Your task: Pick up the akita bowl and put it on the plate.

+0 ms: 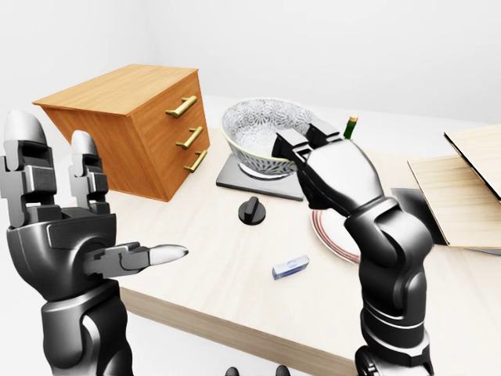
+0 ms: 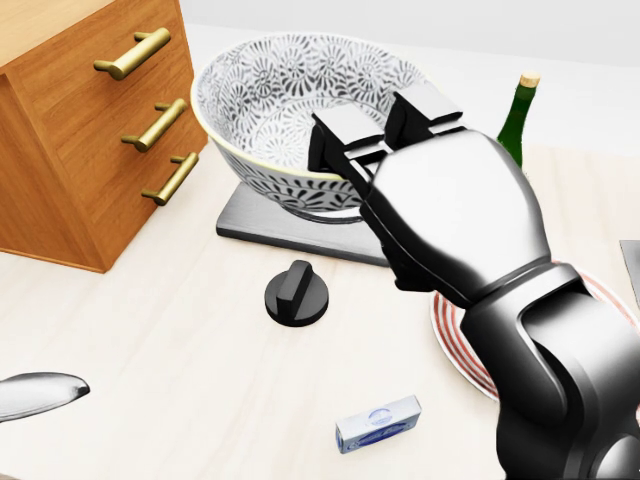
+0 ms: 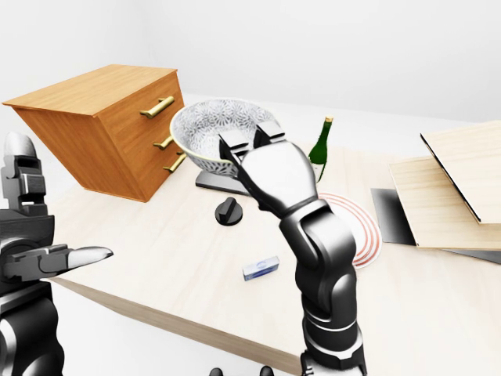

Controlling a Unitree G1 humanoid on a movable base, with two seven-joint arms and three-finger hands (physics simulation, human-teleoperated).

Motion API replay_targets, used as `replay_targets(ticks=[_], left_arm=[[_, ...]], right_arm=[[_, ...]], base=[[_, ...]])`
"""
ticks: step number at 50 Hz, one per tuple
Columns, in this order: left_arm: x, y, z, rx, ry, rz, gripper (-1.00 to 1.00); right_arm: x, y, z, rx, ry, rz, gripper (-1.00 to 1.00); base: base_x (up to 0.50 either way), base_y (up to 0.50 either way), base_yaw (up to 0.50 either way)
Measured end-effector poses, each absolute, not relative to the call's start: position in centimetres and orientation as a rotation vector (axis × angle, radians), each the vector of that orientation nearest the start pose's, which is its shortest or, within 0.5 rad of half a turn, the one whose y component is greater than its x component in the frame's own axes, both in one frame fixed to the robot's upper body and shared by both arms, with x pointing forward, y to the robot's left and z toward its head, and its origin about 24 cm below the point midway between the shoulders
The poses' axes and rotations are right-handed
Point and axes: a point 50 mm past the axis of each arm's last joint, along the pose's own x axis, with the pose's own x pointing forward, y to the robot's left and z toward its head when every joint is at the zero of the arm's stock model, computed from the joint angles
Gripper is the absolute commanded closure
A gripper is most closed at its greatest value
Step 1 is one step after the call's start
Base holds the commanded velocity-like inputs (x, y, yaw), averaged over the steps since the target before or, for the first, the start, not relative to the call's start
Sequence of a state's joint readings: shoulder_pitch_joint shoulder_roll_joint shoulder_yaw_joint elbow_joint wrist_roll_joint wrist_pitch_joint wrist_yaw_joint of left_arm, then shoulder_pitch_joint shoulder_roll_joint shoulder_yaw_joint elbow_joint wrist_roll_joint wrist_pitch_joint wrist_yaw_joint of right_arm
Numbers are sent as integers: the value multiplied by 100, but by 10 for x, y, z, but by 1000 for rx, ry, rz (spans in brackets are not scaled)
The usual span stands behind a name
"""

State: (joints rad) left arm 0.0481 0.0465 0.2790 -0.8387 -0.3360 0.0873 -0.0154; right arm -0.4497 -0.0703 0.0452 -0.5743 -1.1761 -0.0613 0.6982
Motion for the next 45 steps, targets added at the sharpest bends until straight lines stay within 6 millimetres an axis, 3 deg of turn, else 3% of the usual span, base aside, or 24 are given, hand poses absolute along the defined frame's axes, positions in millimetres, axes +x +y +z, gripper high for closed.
replay_targets(ticks=[10,24,45], left_arm=[[179,200,208,-144,-742,95,-100],[179,200,209,-144,-745,98,-100],[179,200,209,-142,-742,98,-100]], right_arm=[[221,-122,248,-1365,-606,39,100],[192,-151,235,-1370,-518,-38,100],[182,-182,209,-1426,-329,-37,100]], base=[[0,0,0],[0,0,0],[0,0,0]])
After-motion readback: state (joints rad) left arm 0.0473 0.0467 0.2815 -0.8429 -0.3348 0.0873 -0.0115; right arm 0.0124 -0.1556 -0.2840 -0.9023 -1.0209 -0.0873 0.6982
